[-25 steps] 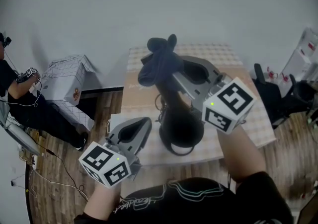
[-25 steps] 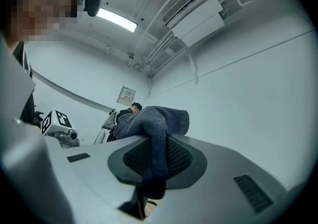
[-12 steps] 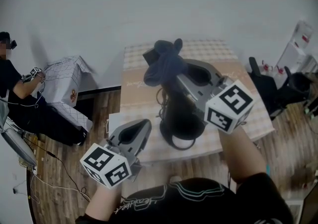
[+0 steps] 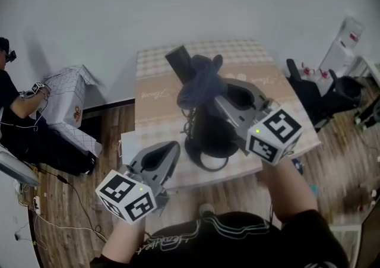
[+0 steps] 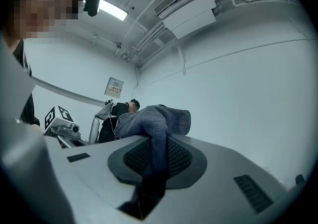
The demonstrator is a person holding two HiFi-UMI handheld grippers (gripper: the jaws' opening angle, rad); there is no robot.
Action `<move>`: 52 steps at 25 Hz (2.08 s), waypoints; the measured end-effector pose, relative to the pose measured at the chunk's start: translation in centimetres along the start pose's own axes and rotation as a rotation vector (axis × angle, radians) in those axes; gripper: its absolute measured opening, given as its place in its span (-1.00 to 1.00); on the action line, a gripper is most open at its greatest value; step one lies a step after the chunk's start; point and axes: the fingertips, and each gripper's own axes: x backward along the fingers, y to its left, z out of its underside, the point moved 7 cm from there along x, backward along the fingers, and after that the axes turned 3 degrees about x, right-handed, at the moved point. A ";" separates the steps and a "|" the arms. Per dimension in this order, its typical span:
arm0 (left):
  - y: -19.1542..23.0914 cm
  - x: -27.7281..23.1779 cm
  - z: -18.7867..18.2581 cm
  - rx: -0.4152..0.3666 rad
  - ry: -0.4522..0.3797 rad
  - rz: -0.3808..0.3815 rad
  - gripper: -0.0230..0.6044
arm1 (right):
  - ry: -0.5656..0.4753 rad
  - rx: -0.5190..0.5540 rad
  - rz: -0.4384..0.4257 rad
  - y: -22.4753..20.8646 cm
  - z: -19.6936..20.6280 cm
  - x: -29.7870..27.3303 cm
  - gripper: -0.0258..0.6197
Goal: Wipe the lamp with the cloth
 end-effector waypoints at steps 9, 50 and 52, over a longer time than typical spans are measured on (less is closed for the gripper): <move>-1.6 -0.2 3.6 0.013 0.028 0.044 -0.93 | 0.040 -0.028 0.046 2.1 4.4 4.1 -0.74; -5.5 2.8 10.6 0.073 0.078 0.096 -0.93 | 0.239 -0.157 0.125 6.8 13.8 11.5 -0.74; -5.9 2.7 10.3 0.067 0.080 0.084 -0.93 | 0.251 -0.149 0.110 6.7 13.8 11.8 -0.74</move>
